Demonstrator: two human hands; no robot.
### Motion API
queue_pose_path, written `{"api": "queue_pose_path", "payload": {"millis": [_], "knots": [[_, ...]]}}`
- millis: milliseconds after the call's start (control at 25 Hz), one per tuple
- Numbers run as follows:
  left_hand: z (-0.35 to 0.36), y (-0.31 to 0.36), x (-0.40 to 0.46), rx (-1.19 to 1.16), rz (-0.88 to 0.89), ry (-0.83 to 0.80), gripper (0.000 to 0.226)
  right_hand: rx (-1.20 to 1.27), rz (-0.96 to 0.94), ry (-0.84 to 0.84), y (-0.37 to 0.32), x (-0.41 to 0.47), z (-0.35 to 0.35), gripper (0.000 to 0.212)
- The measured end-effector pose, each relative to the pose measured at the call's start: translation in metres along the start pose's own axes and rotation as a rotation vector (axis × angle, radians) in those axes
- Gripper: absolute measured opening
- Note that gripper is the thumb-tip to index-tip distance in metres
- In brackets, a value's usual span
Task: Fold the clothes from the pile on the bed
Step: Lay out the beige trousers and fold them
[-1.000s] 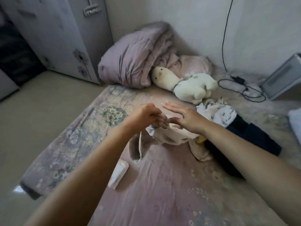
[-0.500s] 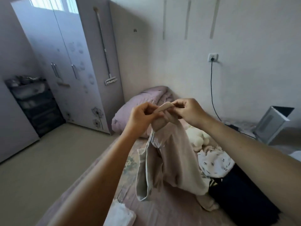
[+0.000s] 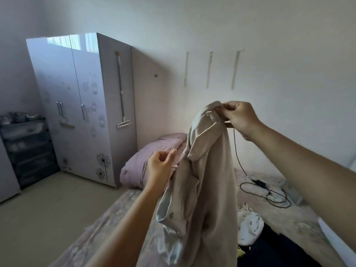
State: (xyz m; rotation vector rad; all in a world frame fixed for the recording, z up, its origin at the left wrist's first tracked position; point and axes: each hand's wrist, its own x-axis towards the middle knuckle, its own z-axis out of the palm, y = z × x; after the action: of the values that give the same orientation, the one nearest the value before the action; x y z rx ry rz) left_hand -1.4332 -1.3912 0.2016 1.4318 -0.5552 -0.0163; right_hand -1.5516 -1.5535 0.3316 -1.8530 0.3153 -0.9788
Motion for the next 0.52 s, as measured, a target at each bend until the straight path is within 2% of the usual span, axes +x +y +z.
{"api": "queue_pose_path", "payload": {"millis": [80,160,320,360,440,520], "knots": [[0.006,-0.005,-0.010,0.049,0.063,-0.042,0.021,-0.016,-0.004,0.018,-0.012,0.006,-0.006,0.011],[0.005,-0.013,-0.009,0.207,0.067,-0.129,0.047,-0.017,-0.002,0.011,-0.020,0.010,-0.012,0.008],[-0.014,-0.023,-0.013,0.184,-0.158,-0.478,0.105,-0.001,0.028,0.006,-0.022,0.014,-0.022,0.014],[-0.020,-0.024,-0.016,0.173,-0.175,-0.569,0.109,0.002,0.041,0.018,-0.020,0.015,-0.024,0.015],[-0.024,-0.028,-0.031,0.117,-0.165,-0.725,0.091,0.032,0.080,0.054,-0.017,0.016,-0.029,0.017],[-0.019,-0.029,-0.049,0.168,-0.094,-0.740,0.044,0.086,0.106,0.071,-0.015,0.017,-0.034,0.019]]}}
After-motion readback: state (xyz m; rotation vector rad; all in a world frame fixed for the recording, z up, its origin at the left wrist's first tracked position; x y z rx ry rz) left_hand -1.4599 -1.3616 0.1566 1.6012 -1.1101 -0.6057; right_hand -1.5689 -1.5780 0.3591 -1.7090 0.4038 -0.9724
